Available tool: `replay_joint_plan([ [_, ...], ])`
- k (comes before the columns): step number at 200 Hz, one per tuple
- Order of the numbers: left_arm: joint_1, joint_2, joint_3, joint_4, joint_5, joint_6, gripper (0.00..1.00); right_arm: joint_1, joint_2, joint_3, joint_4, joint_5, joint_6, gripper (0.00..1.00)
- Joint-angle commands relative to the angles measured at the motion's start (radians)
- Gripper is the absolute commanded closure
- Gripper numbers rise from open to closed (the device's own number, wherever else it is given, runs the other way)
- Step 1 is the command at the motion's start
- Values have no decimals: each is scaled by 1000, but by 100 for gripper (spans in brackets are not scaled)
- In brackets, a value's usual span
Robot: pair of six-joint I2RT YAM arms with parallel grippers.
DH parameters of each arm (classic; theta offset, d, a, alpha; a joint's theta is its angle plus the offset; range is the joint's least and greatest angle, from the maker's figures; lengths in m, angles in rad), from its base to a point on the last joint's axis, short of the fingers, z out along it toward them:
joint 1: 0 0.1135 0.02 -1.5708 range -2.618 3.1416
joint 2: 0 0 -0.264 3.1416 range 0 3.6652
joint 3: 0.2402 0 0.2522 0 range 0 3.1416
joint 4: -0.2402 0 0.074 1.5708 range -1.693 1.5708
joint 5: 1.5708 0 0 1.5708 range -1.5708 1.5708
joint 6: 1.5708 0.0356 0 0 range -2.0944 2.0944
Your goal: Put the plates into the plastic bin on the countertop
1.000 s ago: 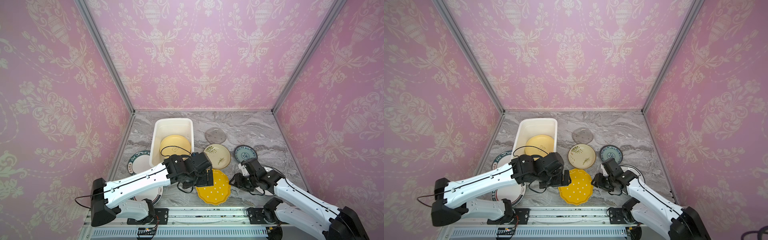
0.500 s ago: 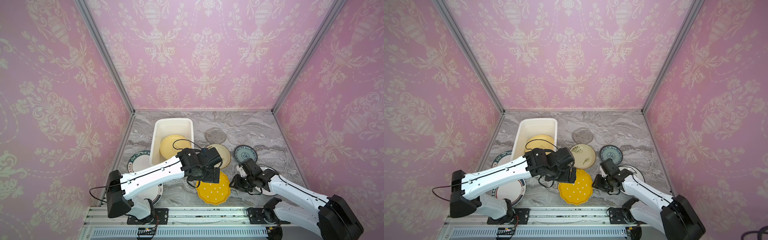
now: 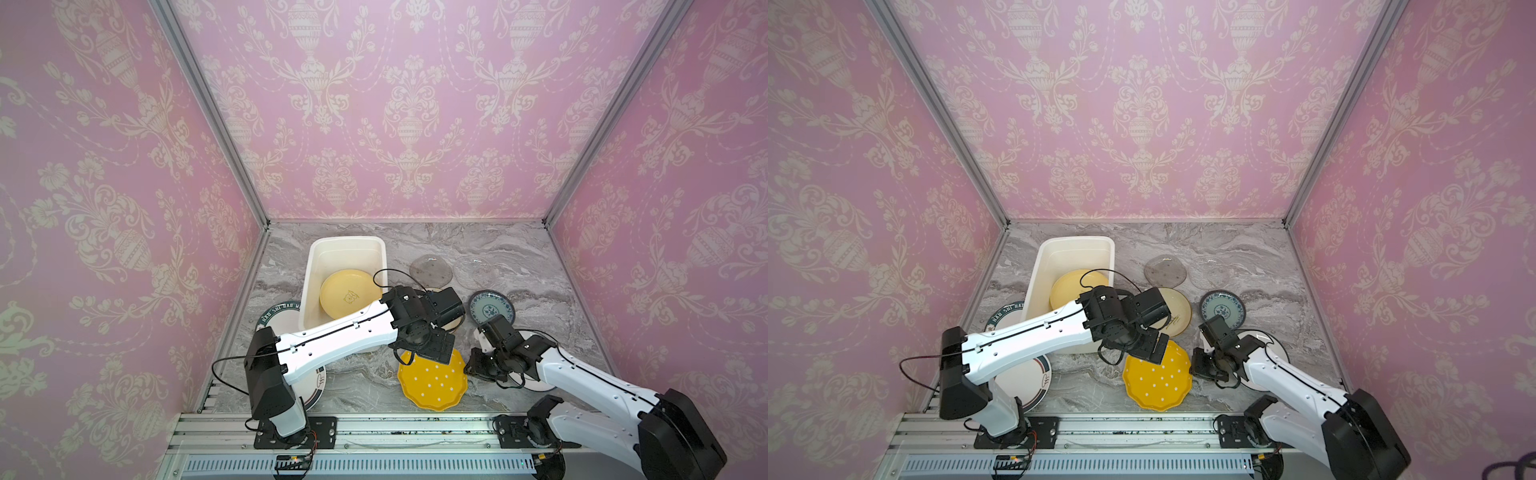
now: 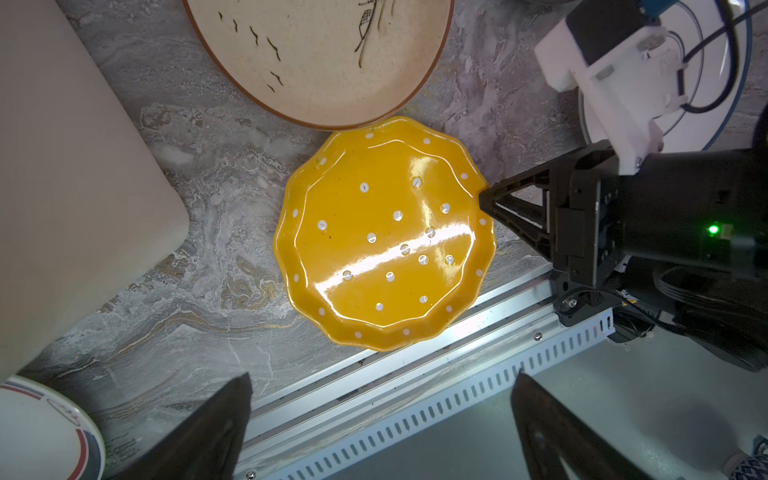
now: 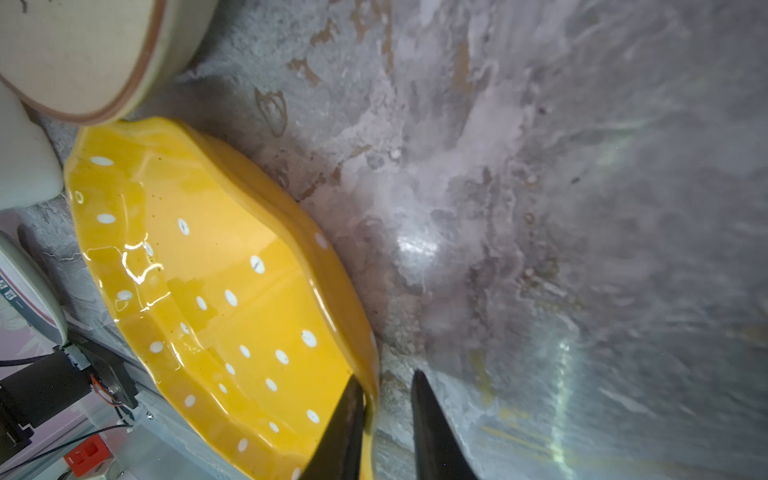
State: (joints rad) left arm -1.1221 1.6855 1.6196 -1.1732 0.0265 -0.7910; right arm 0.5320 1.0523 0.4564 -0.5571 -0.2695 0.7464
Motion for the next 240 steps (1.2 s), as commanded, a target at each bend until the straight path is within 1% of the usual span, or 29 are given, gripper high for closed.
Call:
replay_joint_plan([
  [1, 10, 54, 44, -25, 8, 78, 1, -12, -17, 17, -140, 87, -29, 80],
  [32, 20, 127, 84, -20, 48, 106, 1, -24, -12, 35, -221, 161, 41, 85],
  [41, 26, 143, 84, -15, 68, 104, 1, -31, -21, 26, -222, 161, 70, 87],
  [46, 31, 149, 82, -11, 79, 103, 1, -34, -27, 20, -221, 163, 85, 86],
  [54, 37, 159, 73, 4, 98, 100, 1, -39, -42, 10, -221, 172, 116, 83],
  [69, 56, 171, 46, 32, 137, 83, 1, -44, -71, 0, -221, 195, 155, 83],
  [96, 94, 182, -40, 108, 222, 40, 1, -54, -109, -7, -216, 226, 181, 81],
  [125, 126, 200, -105, 169, 304, 12, 1, -62, -118, -18, -189, 205, 164, 67],
  [147, 143, 216, -137, 201, 352, -4, 1, -64, -140, -29, -137, 153, 142, 51],
  [160, 150, 226, -154, 219, 371, -13, 1, -65, -155, -32, -115, 131, 134, 43],
  [180, 159, 242, -170, 244, 397, -20, 1, -69, -163, -40, -89, 108, 129, 37],
  [240, 189, 289, -221, 318, 456, -43, 1, -71, -153, -62, -3, 35, 139, 29],
])
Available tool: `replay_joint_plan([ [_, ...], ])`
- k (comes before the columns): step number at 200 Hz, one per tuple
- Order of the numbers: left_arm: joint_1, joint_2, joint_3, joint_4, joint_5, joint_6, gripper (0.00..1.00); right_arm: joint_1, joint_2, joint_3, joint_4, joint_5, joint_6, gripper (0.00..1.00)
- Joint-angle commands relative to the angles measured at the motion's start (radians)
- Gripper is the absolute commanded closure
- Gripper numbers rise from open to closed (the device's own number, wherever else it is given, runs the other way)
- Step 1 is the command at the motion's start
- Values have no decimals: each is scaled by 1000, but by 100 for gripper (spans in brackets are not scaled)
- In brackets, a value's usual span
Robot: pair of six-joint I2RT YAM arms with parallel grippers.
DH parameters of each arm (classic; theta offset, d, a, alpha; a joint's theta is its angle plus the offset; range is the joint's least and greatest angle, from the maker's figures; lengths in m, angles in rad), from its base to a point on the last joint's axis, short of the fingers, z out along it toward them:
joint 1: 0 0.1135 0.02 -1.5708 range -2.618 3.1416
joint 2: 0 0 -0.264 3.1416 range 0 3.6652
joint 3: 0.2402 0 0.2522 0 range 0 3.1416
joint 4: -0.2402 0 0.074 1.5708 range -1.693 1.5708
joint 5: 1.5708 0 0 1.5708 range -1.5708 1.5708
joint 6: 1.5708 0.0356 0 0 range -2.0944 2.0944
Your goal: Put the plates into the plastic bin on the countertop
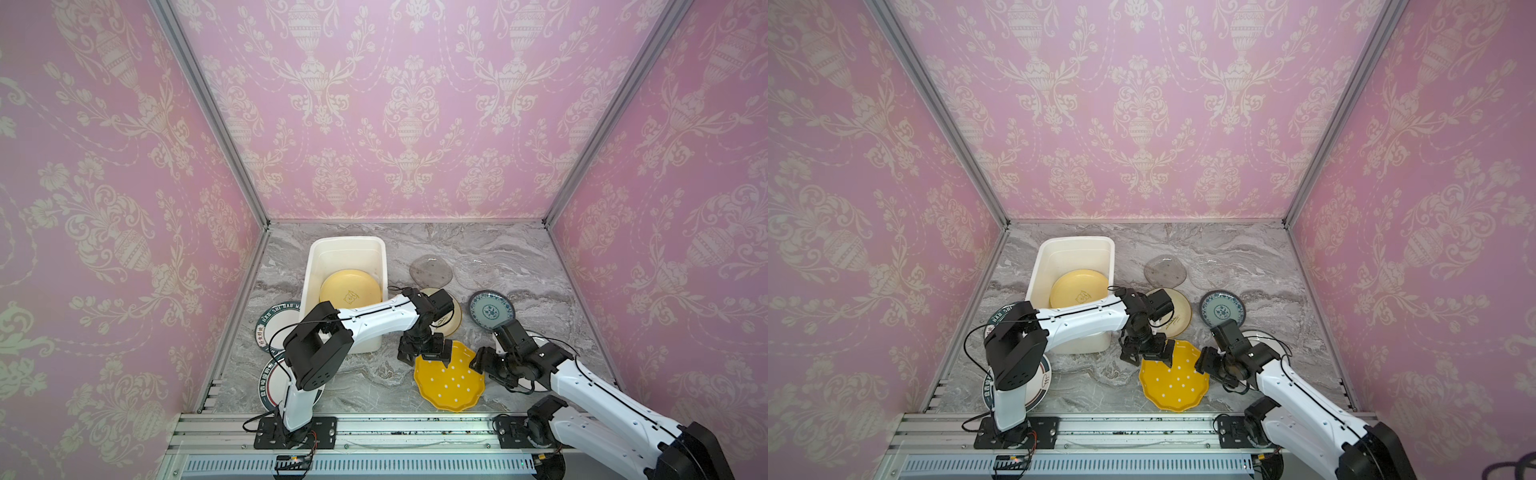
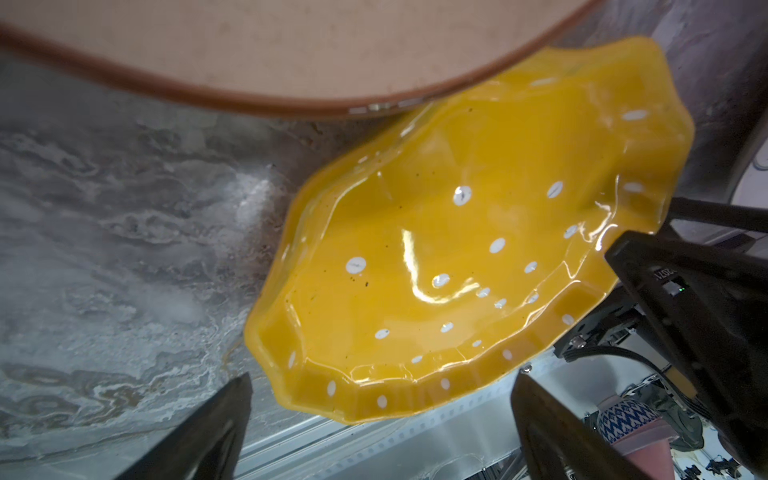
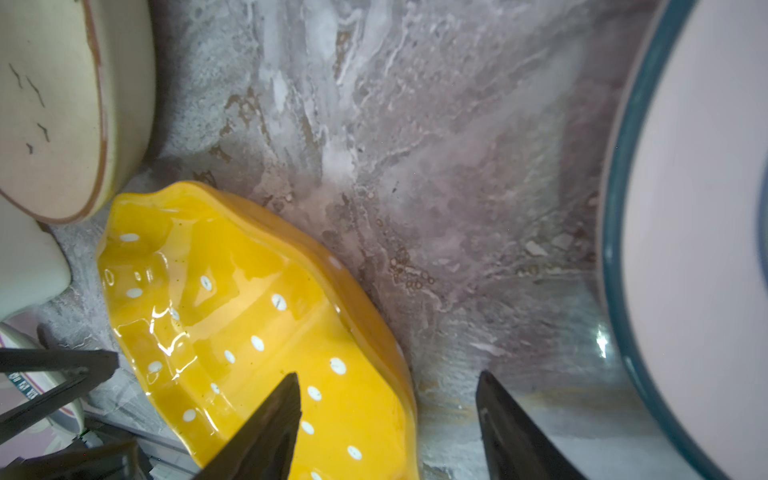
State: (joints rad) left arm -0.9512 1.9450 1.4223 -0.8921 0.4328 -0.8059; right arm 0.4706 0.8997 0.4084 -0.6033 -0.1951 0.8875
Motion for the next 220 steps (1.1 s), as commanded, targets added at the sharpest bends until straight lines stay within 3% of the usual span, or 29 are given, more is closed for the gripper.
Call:
replay_joint_plan([
  [1, 19, 31, -23, 37, 51, -29, 1, -10, -1, -14, 43, -39, -2, 29],
  [111, 55, 26, -95, 140, 116, -64, 4, -19, 36, -69, 146, -137, -2, 25],
  [151, 57, 25, -102, 156, 126, -69, 6, -20, 65, -90, 219, -246, 3, 24],
  [220, 57, 20, -106, 160, 126, -69, 8, -21, -73, -104, 261, -322, 33, 35],
])
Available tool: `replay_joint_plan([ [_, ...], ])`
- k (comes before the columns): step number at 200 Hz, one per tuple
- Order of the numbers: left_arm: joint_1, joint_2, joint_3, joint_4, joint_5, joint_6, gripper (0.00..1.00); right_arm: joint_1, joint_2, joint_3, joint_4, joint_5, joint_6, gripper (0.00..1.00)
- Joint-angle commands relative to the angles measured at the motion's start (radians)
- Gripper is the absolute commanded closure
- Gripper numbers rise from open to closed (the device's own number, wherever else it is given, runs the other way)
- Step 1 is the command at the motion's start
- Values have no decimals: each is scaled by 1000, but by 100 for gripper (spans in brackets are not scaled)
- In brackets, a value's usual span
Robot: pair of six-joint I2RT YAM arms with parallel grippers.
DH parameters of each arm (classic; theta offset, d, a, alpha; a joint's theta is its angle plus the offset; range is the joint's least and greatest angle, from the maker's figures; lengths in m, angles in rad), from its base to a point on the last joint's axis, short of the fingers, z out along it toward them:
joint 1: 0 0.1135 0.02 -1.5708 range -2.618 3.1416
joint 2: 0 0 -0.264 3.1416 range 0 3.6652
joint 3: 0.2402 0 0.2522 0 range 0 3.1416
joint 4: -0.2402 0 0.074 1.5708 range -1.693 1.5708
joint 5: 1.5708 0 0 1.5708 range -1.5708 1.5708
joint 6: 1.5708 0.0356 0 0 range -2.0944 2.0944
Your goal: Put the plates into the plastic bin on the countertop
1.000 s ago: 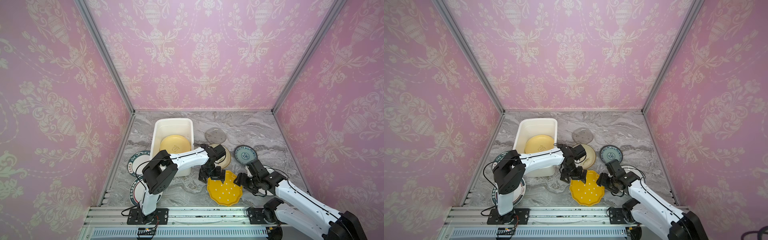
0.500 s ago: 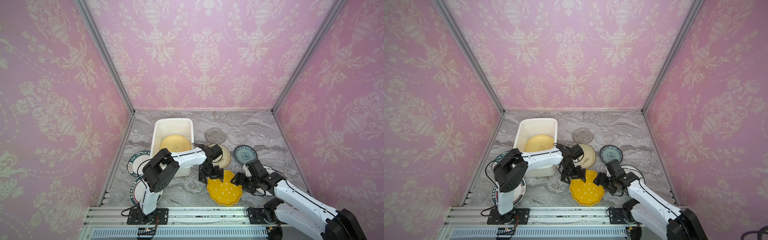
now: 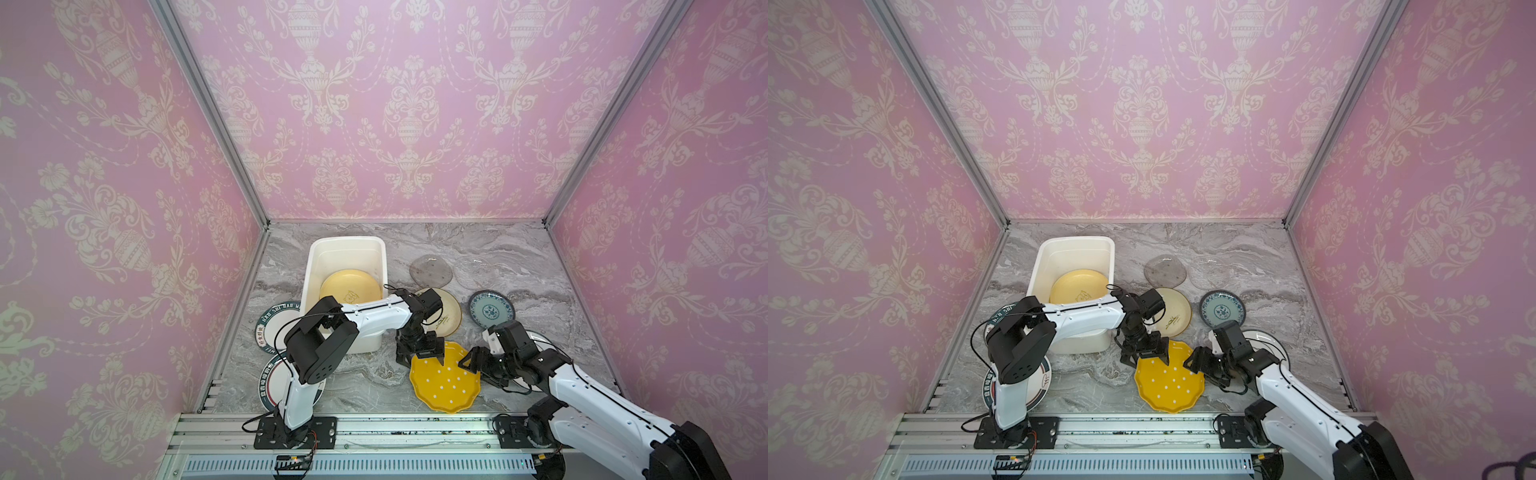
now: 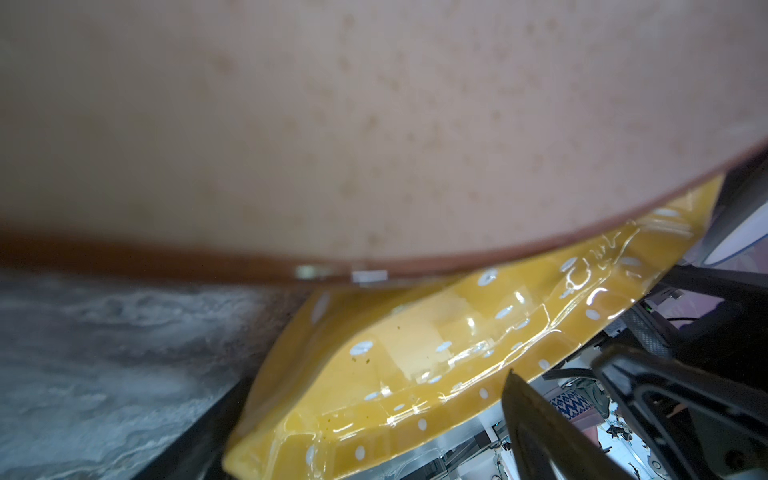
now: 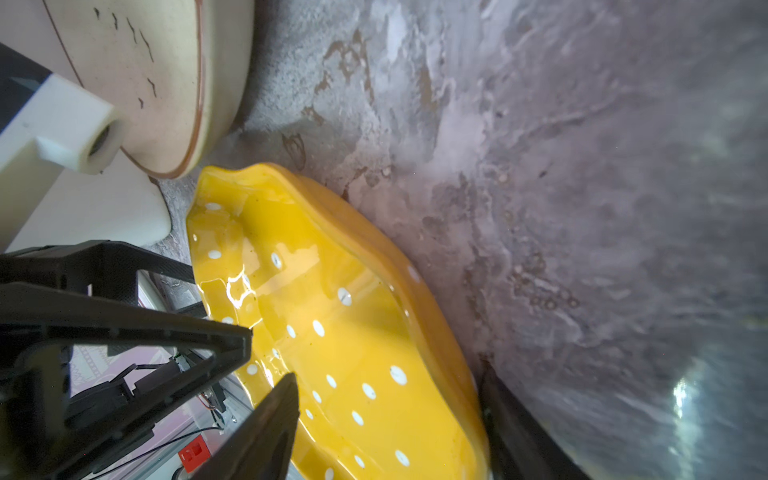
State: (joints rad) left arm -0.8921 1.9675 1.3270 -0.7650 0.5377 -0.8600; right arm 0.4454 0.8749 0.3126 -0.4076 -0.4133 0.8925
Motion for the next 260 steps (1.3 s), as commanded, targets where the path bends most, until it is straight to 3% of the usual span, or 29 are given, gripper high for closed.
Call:
replay_joint_plan([
  [1, -2, -3, -11, 33, 21, -15, 8, 4, -50, -9, 68, -105, 29, 36],
  [59, -2, -4, -9, 33, 19, -16, 9, 4, -119, -46, 209, -187, 91, 44],
  [162, -4, -2, -8, 32, 19, -17, 9, 3, -206, -74, 308, -192, 152, 64],
  [260, -1, -58, 6, 22, -15, 1, 7, -3, -304, 72, -11, -59, 67, 86],
])
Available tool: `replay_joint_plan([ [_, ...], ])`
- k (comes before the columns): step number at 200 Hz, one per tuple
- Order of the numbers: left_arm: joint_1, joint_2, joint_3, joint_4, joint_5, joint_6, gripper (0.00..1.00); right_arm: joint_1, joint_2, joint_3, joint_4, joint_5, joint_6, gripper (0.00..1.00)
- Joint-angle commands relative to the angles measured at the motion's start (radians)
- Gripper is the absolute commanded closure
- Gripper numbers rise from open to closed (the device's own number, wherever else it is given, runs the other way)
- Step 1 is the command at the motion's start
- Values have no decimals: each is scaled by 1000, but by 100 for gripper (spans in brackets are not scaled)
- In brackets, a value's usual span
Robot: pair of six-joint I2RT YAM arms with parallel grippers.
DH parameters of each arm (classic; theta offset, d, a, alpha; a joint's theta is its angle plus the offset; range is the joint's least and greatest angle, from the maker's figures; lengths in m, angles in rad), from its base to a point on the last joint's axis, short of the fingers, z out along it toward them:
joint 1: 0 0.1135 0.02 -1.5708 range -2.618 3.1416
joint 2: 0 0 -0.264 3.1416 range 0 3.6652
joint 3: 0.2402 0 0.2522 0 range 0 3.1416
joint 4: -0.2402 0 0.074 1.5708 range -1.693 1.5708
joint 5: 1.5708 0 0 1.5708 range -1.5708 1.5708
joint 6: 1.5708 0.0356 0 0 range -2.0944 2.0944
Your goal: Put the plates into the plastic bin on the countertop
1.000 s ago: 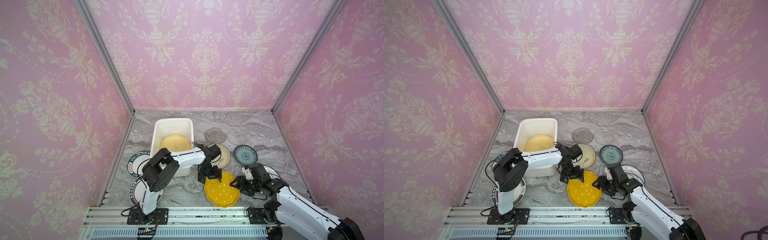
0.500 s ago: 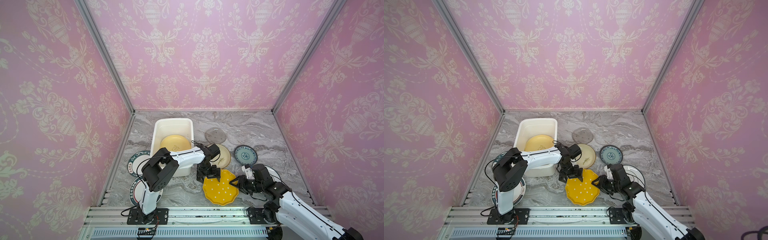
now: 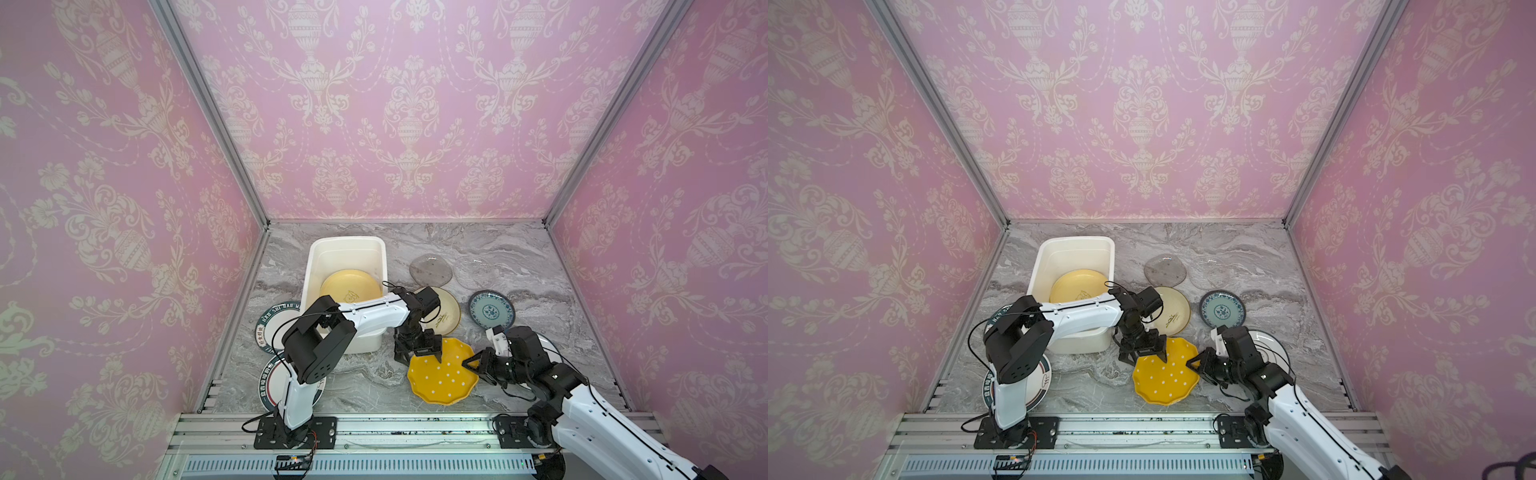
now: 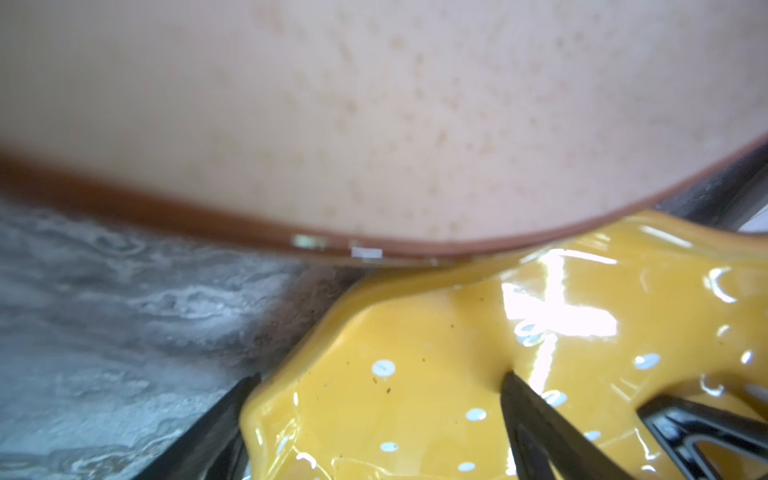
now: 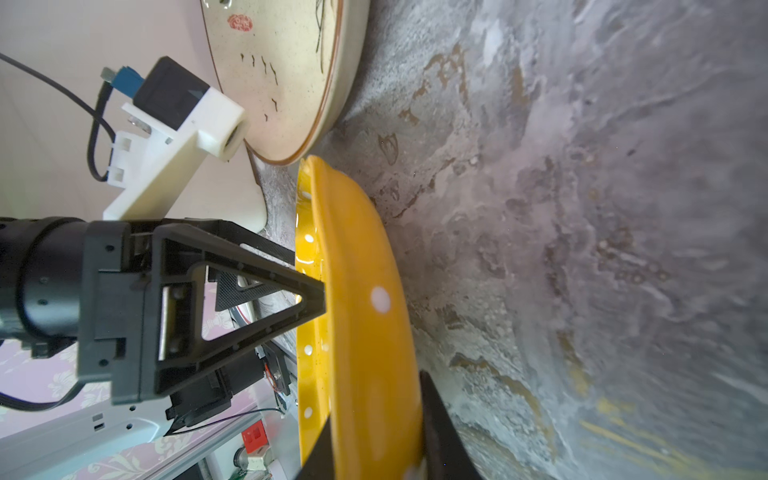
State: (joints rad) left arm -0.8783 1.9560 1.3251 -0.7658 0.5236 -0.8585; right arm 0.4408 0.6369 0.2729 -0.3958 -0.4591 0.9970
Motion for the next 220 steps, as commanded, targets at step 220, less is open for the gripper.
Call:
replay_joint_plan([
  [220, 391, -637, 475, -208, -243, 326, 1, 2, 328, 1016, -81, 78, 41, 87],
])
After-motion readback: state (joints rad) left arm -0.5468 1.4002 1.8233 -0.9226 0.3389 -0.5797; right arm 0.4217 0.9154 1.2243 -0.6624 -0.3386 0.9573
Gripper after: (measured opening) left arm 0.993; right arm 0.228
